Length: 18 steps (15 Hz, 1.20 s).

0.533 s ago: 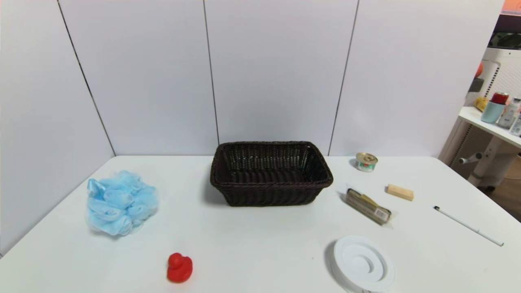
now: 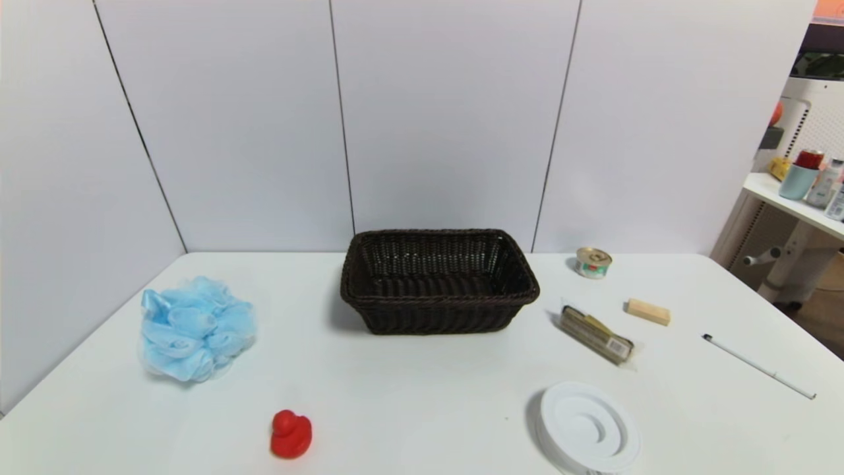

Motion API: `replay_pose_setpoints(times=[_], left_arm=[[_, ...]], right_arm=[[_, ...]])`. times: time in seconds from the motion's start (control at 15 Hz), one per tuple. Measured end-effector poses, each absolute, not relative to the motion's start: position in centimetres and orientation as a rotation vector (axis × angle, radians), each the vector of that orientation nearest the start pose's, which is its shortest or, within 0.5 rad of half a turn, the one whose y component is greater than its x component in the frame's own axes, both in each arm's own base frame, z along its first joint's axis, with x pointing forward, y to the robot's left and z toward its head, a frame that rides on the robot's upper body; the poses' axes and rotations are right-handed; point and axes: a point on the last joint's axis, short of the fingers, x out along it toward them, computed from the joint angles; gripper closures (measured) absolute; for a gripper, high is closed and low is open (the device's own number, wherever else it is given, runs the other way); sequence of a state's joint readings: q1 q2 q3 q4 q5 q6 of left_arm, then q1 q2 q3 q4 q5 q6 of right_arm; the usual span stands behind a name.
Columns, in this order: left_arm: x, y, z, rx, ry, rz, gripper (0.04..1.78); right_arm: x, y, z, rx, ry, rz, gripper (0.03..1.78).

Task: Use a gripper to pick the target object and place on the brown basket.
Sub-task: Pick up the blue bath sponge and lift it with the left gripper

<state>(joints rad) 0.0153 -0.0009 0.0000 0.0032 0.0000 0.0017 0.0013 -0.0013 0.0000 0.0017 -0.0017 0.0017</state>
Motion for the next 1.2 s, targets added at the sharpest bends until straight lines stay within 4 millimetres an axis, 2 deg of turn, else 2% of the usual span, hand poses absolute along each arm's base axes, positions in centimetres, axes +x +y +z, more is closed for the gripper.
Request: replay_pose_setpoints(times=[0.6,0.73,0.93,1.07,1.2], left_arm=[[-2.2,0.0,7.6,0.002,0.009,0.015,0.13],[-1.9,0.0,8.4,0.016,0.046,0.013,0.13],[-0.4,0.0,12.6,0.061,0.123,0.007,0.13],[1.9,0.0,16.3,0.093,0.179,0.002,0.13],[5.3,0.1,20.0,0.12,0.236,-0.008,0.13]], right_arm=[[-2.3,0.0,7.5,0.002,0.0,0.0,0.11],[-2.3,0.0,7.5,0.002,0.0,0.0,0.11],[-2.3,0.0,7.5,0.002,0.0,0.0,0.11],[-2.3,0.0,7.5,0.001,0.0,0.0,0.11],[-2.3,0.0,7.5,0.002,0.0,0.0,0.11]])
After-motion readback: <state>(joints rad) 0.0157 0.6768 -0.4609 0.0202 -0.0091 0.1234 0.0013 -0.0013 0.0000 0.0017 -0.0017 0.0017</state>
